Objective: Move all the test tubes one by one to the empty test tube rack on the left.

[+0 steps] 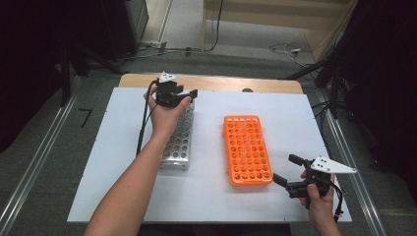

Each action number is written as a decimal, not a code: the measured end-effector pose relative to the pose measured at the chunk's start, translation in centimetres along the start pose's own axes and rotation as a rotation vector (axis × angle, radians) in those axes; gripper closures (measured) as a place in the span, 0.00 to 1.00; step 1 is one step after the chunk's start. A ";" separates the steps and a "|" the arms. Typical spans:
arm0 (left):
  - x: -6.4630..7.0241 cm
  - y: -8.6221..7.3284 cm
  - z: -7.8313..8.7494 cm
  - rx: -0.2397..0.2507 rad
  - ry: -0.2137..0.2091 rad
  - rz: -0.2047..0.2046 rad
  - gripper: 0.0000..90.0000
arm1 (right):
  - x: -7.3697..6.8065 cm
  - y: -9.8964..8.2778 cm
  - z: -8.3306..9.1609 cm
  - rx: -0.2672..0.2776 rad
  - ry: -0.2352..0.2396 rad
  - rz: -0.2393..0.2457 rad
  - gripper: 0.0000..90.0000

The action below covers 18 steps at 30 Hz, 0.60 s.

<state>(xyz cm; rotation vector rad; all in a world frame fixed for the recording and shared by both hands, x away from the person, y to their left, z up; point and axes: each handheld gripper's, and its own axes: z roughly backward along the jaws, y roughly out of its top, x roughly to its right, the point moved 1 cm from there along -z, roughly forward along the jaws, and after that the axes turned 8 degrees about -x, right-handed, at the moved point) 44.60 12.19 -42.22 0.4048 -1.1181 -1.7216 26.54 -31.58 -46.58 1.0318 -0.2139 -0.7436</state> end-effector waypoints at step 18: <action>2.8 -2.9 6.2 0.061 -0.133 -0.088 0.00 | -0.4 0.7 -0.4 -0.008 0.008 0.007 0.00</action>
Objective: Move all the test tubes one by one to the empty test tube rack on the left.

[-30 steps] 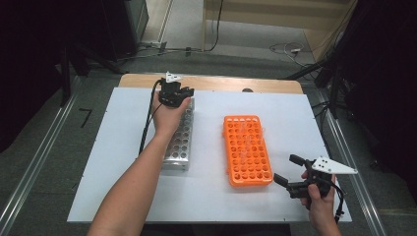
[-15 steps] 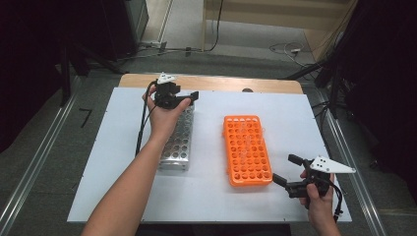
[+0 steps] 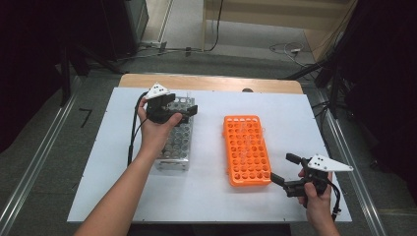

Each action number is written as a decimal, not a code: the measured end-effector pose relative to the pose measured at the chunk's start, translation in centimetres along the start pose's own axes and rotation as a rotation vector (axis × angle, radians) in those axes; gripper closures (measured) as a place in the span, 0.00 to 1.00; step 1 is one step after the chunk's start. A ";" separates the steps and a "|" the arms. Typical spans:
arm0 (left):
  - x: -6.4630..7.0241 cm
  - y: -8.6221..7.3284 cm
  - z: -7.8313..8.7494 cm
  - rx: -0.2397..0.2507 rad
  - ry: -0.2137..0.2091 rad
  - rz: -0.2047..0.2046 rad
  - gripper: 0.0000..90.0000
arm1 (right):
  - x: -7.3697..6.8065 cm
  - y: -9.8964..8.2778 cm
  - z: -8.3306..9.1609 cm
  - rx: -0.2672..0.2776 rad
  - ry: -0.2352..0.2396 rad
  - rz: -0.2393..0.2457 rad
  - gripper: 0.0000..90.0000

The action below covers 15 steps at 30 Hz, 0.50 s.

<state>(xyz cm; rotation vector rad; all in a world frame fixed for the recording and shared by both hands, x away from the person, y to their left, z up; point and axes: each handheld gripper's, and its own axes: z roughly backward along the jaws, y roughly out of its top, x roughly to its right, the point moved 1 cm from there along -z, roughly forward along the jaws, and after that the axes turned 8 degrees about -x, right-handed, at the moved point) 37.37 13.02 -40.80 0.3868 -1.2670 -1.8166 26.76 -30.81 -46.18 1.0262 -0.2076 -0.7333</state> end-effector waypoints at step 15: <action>3.7 -3.7 4.0 0.031 -0.045 -0.060 0.00 | -0.7 1.7 -0.6 -0.003 -0.009 0.025 0.00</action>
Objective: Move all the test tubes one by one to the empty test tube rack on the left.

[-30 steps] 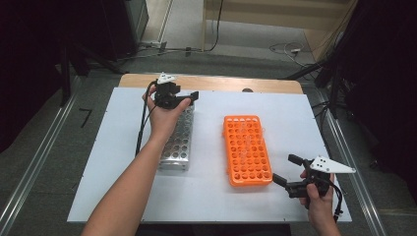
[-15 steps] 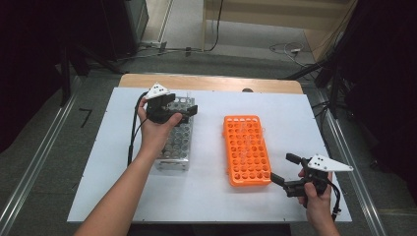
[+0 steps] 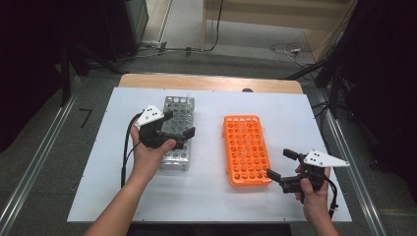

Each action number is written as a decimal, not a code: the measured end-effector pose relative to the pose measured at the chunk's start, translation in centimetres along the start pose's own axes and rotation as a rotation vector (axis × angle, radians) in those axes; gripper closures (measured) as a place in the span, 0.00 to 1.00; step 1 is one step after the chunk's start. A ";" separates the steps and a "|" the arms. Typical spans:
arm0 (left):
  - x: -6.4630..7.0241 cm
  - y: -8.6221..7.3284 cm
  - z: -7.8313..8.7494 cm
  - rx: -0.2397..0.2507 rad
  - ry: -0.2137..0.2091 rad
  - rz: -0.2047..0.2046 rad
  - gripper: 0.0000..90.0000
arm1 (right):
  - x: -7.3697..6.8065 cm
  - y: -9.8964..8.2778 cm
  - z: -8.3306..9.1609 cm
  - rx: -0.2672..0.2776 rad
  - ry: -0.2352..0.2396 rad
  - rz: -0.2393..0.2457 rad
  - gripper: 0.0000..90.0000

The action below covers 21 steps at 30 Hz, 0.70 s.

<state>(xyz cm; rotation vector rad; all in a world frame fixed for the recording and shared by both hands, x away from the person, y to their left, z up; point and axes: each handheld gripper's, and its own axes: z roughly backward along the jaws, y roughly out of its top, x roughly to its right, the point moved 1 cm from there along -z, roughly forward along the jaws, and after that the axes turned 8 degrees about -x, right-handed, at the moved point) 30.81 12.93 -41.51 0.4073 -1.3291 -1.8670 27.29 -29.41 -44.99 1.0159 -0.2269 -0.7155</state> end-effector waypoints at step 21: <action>2.4 -4.1 2.7 0.025 -0.038 -0.016 0.00 | 1.5 4.3 -4.1 -0.006 0.034 -0.015 0.01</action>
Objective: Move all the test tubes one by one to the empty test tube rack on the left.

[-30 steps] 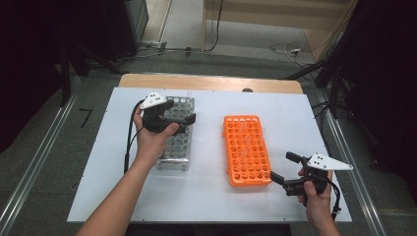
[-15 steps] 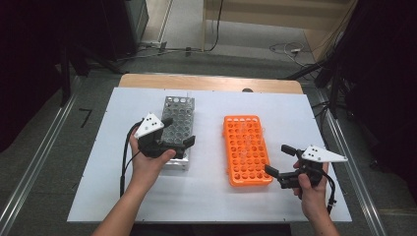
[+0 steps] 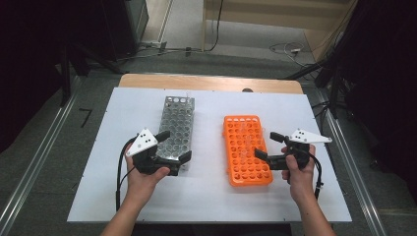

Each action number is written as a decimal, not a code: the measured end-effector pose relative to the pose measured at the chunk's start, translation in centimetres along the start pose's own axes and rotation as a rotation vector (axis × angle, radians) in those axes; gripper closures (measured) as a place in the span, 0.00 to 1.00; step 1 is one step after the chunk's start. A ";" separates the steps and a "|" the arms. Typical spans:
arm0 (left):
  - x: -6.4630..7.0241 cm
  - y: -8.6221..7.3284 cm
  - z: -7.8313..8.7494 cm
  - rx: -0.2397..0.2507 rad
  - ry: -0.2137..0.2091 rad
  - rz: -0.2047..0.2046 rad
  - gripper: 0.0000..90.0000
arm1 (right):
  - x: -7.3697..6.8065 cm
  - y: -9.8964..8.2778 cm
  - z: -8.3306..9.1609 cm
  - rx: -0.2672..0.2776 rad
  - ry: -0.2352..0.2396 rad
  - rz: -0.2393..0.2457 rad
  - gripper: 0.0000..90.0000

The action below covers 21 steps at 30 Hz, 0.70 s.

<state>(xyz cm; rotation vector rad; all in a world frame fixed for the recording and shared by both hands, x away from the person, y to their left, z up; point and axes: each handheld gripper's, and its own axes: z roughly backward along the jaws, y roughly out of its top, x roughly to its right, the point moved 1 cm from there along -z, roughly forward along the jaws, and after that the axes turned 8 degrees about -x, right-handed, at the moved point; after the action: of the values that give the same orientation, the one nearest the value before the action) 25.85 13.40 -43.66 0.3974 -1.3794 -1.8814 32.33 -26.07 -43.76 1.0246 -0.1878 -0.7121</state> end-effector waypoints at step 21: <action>1.0 -1.1 -1.0 -0.045 -0.036 -0.012 0.00 | -1.3 -1.0 -2.2 -0.134 0.157 0.056 0.60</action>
<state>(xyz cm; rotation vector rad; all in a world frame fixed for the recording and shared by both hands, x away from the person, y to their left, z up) 25.37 12.22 -44.88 0.3522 -1.3584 -1.9346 31.83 -24.03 -45.51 0.9391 -0.0321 -0.5824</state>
